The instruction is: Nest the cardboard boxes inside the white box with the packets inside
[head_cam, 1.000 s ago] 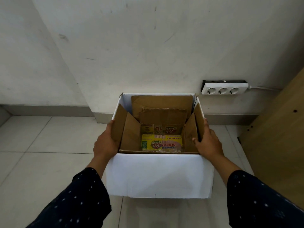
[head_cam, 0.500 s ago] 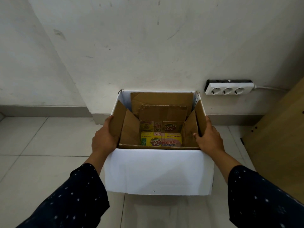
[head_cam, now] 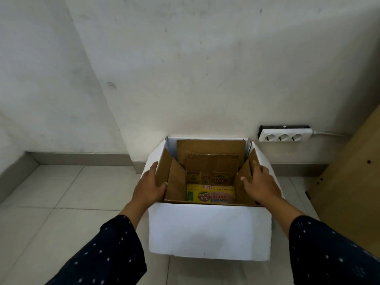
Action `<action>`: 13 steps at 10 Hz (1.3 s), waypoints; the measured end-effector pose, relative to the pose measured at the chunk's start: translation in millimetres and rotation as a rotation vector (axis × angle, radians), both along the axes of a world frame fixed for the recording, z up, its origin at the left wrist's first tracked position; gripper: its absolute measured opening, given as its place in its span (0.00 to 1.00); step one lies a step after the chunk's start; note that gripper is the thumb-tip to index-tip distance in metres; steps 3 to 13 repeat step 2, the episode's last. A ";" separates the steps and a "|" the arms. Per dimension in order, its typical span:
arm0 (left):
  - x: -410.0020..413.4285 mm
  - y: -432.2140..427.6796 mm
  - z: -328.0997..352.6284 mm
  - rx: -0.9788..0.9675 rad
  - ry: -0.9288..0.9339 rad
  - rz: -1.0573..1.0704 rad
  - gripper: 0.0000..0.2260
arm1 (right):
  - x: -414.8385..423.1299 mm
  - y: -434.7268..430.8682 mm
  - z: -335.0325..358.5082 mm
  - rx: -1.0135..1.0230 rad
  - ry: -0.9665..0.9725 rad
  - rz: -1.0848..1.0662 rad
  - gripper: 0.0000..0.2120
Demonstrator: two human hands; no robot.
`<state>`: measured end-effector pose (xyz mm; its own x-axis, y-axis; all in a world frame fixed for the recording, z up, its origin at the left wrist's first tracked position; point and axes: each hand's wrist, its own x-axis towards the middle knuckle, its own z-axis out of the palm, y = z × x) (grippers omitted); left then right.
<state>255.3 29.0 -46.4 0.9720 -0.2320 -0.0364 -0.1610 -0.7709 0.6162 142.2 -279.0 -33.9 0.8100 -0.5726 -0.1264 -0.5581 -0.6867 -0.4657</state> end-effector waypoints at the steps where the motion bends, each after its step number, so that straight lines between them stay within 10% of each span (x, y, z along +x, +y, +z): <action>1: -7.1 -11.4 54.6 0.061 -0.154 -0.073 0.35 | -0.9 38.9 68.5 -0.024 -0.225 0.156 0.31; 13: -13.5 -12.6 89.2 0.107 -0.229 -0.107 0.34 | -10.8 59.9 113.3 -0.064 -0.363 0.262 0.29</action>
